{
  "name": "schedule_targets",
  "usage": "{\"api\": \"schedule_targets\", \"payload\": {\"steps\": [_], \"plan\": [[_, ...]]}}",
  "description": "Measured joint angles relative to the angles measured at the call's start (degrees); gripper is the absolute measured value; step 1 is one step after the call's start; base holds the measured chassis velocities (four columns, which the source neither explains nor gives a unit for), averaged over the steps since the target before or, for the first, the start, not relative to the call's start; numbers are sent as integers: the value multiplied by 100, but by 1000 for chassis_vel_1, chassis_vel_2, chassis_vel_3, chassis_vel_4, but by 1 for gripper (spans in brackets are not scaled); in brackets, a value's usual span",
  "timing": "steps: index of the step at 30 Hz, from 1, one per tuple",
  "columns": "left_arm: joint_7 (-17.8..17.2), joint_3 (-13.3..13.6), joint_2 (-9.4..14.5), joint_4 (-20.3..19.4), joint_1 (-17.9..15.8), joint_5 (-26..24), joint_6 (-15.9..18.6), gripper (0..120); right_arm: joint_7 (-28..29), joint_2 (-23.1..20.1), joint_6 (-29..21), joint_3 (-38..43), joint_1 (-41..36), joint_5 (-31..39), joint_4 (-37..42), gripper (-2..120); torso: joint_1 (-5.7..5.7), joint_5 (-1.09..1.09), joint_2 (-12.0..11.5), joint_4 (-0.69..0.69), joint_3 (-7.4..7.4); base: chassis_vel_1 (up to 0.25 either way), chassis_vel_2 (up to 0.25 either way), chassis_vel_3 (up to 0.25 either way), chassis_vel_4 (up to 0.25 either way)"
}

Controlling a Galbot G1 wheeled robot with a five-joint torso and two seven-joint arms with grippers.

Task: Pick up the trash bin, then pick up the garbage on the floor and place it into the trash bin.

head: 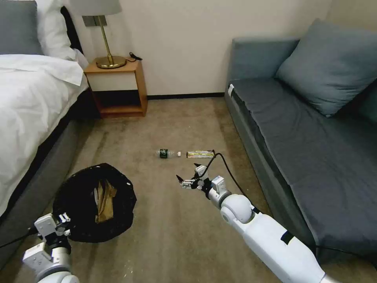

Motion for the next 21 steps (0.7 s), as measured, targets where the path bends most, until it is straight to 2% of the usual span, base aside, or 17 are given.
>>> {"api": "schedule_targets", "payload": {"steps": [21], "plan": [[6, 17, 46, 95, -45, -2, -11, 3, -79, 54, 63, 191, -233, -214, -41, 100, 0, 0, 0, 0, 0, -79, 74, 78, -85]]}}
